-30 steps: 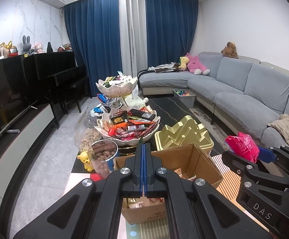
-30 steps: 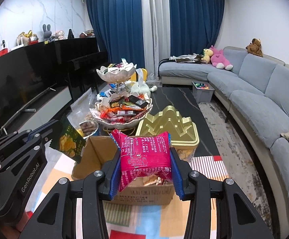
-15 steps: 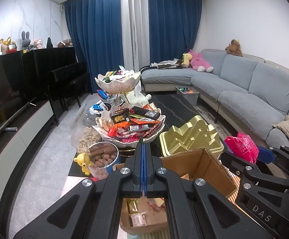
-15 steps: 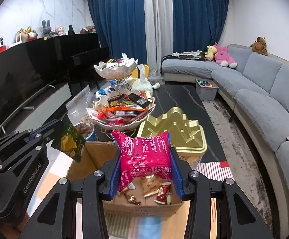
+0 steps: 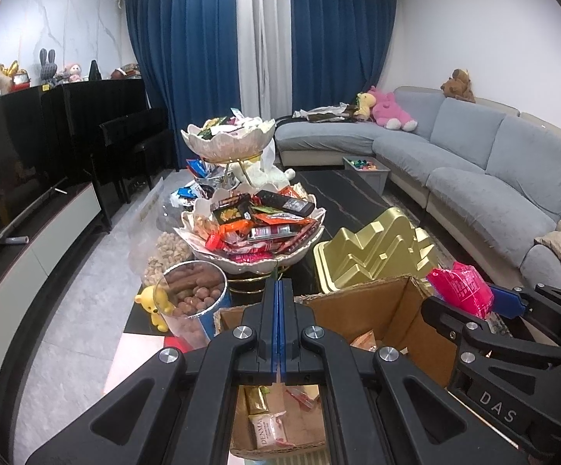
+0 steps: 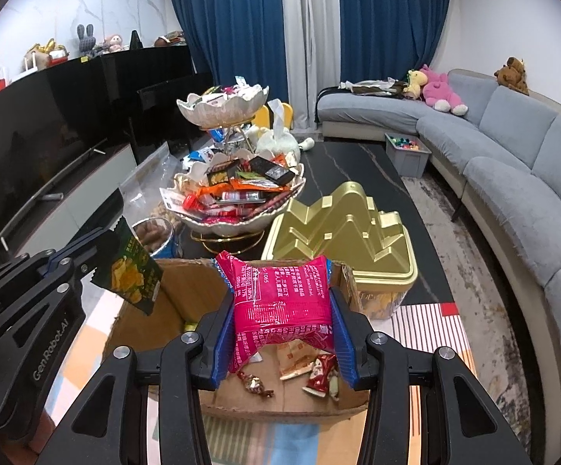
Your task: Organize snacks
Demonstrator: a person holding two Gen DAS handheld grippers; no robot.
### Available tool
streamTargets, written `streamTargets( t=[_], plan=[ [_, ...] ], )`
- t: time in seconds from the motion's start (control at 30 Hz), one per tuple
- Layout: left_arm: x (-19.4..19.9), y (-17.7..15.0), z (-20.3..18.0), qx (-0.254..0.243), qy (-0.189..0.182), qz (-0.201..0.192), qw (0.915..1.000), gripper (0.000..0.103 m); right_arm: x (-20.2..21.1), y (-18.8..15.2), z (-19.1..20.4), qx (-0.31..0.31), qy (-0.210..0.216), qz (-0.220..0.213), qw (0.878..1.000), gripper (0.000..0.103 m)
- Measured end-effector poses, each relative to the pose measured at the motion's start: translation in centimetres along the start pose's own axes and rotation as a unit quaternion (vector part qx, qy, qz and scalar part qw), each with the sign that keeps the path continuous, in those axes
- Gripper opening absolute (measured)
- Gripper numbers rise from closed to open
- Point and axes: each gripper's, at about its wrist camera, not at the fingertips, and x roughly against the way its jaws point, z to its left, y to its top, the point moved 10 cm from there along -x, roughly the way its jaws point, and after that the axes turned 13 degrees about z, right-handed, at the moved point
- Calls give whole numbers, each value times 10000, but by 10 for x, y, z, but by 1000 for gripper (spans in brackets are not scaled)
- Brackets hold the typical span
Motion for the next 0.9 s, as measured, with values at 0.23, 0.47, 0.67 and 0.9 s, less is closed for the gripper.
streamTargets(
  t=[0.23,0.47,0.67,0.9],
  plan=[
    [-3,-5,5,71,35,77,9999,32,-1,2,-1,14,109,30,9999,64],
    [-3,-11,17,289,202,134,9993,60,1,3,-3,3,56,39,10000,87],
    [7,-15,25,398,300,106,9987,67,3,-2,-6,-35,-64,118,9999,91],
    [27,-21,33,516,368,21,9980,77,21,-8,-4,-64,-228,49,9997,95]
  ],
)
